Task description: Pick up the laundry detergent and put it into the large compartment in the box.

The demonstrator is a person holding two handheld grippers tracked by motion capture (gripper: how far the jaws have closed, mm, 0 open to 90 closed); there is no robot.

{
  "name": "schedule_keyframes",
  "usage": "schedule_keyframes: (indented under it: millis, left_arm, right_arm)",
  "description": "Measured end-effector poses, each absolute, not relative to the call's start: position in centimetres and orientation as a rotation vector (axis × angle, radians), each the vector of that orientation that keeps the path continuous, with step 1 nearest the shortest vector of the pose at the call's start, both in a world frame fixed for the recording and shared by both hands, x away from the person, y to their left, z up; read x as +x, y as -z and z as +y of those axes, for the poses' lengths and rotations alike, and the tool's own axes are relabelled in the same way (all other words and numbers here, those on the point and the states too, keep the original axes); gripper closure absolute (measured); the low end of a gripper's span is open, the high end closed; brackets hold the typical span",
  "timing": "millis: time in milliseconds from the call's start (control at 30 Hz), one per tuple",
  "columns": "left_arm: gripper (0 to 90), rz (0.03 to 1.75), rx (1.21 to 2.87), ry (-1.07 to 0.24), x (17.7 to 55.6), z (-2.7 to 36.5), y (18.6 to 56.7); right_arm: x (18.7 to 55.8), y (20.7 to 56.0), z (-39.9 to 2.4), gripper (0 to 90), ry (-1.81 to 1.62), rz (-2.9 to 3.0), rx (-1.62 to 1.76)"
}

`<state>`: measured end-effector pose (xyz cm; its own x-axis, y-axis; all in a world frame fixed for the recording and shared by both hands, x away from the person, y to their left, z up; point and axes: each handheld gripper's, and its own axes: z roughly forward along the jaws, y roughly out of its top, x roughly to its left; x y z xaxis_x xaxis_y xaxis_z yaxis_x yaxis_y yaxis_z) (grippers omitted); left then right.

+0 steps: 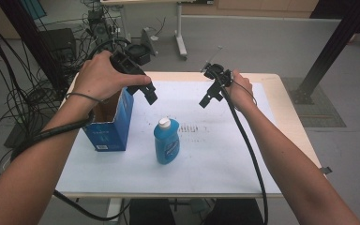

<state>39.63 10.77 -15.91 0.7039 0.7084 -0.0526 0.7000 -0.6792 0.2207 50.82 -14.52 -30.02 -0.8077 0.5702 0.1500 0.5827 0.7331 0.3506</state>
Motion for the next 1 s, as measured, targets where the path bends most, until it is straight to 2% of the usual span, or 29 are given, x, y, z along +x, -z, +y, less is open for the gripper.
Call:
schedule_keyframes:
  millis: [1000]
  left_arm:
    - [11.0, 1.047, 2.719, 0.004, 38.3, 8.1, 18.2]
  right_arm:
    - [50.8, 30.0, -14.5, 7.2, 0.600, -2.900, -0.972]
